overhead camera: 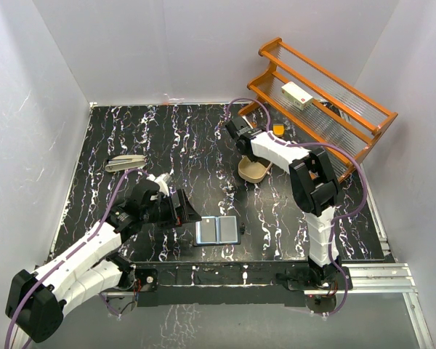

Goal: Put the credit cards into the card holder
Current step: Pick up the credit card from the storage box.

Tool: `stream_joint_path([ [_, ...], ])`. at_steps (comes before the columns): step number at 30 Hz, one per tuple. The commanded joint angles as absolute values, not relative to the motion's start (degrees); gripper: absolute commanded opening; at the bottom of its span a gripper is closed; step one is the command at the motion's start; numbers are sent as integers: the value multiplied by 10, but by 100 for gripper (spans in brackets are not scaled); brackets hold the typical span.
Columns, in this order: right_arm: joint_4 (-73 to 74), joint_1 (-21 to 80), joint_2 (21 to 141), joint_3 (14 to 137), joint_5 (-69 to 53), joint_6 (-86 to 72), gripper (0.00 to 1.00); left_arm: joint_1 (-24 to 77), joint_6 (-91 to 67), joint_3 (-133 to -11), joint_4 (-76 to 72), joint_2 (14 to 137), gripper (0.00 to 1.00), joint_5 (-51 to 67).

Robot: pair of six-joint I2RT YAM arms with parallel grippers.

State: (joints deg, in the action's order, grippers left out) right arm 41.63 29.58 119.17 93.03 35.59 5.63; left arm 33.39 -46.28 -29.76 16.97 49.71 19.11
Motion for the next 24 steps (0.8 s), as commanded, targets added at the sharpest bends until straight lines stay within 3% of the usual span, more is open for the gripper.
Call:
stream_joint_path([
  [1,433,296,1149,947,332,34,2,336,-471,-287,170,488,98,208],
  [24,510,326,1052,921,214,-47,0,336,-503,-268,139,503,94,236],
])
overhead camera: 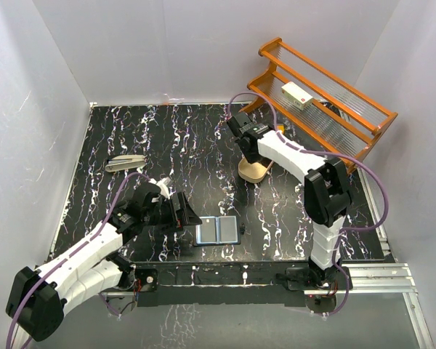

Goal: Put the credit cards into the card holder
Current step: Pick up the credit card from the storage box.

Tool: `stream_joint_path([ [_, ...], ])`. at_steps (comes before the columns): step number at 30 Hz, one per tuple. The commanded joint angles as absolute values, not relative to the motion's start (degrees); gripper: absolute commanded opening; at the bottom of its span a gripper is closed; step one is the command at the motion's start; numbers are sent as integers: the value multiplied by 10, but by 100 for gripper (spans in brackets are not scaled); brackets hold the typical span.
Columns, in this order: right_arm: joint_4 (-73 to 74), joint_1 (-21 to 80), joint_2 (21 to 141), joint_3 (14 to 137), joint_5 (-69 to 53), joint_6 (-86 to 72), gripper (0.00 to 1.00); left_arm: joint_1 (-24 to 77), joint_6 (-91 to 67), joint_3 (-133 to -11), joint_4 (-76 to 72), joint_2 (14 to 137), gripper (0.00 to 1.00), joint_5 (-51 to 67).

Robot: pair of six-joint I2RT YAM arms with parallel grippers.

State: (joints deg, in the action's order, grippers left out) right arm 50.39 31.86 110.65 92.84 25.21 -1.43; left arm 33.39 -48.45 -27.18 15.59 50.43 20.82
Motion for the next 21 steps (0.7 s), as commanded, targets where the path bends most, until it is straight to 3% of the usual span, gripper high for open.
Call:
stream_joint_path([
  [1,509,329,1044,915,203,-54,0,336,-508,-267,135,502,94,238],
  [7,505,337,968,875,131,-93,0,337,-541,-272,126,499,90,247],
  [21,342,342,697,652,-203,-185,0,336,-604,-339,86,467,74,290],
])
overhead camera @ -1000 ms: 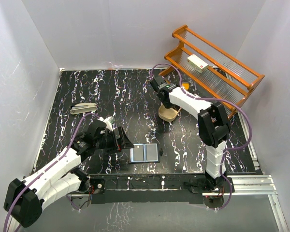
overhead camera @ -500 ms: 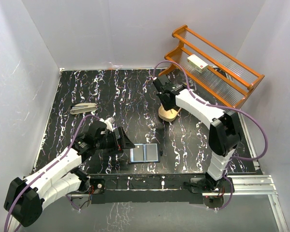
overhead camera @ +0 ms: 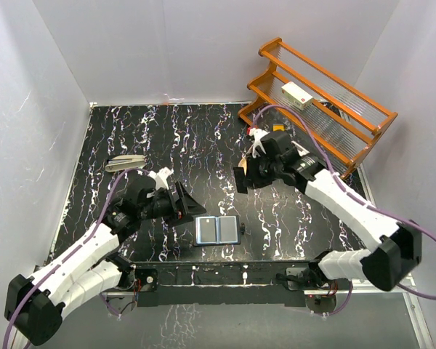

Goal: Put the credit cards into the card holder
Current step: Pick up the credit card from the storage box.

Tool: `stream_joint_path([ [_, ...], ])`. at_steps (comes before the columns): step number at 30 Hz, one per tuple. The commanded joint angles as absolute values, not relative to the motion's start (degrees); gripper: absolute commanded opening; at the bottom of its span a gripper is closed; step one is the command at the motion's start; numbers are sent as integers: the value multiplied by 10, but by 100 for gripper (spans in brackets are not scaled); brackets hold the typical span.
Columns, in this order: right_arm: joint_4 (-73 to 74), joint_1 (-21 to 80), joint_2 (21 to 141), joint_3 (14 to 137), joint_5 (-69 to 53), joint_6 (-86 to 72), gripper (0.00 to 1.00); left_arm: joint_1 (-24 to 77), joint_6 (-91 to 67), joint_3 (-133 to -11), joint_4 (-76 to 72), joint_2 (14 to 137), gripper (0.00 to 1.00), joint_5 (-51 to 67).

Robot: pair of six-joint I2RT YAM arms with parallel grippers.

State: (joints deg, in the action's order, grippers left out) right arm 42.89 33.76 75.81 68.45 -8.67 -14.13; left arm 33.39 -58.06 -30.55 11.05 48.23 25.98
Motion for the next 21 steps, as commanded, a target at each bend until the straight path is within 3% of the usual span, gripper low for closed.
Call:
stream_joint_path([
  [1,334,343,687,644,-225,-190,0,336,-610,-344,79,467,72,292],
  [4,310,343,657,622,-288,-216,0,336,-618,-356,50,470,66,305],
  [13,181,343,590,544,-461,-322,0,336,-623,-380,-42,484,60,365],
  [21,60,342,556,473,-533,-412,0,336,-711,-326,-201,476,52,401],
])
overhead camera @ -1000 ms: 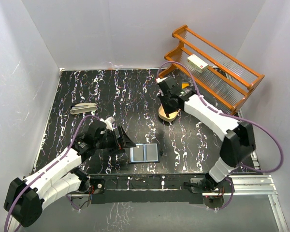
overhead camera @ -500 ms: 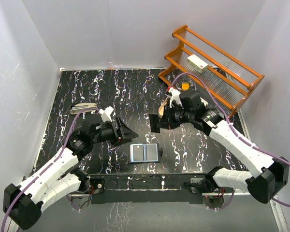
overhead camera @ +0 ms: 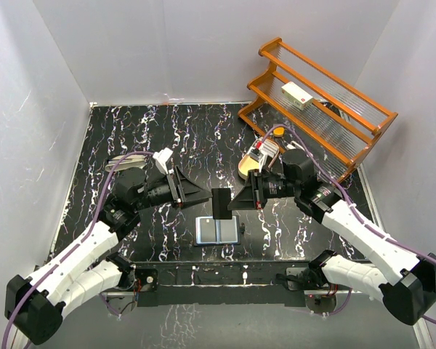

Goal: Put the credit cards into the card holder
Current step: Pick up the credit card from the storage box.

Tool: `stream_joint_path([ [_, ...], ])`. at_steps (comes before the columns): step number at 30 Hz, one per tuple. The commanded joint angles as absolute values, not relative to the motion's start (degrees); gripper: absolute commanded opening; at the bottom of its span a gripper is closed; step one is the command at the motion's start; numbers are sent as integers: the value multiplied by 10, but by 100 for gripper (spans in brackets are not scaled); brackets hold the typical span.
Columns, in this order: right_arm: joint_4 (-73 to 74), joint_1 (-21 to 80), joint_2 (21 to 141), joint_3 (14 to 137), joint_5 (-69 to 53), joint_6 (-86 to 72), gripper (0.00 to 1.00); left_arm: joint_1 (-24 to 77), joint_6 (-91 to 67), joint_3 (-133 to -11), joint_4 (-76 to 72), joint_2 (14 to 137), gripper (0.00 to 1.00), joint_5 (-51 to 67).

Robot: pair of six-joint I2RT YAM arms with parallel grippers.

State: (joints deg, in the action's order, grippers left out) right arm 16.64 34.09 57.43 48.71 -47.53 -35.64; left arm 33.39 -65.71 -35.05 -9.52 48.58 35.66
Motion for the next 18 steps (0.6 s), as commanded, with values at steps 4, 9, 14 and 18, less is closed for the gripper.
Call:
stream_joint_path([
  [4,49,342,561,461,-545,-418,0,336,-744,-304,-258,482,49,411],
  [9,29,343,566,443,-557,-427,0,336,-754,-296,-278,477,39,413],
  [14,18,343,565,429,-555,-434,0,337,-757,-281,-276,465,9,396],
  [18,10,342,566,424,-558,-436,0,336,-765,-275,-294,472,5,398],
])
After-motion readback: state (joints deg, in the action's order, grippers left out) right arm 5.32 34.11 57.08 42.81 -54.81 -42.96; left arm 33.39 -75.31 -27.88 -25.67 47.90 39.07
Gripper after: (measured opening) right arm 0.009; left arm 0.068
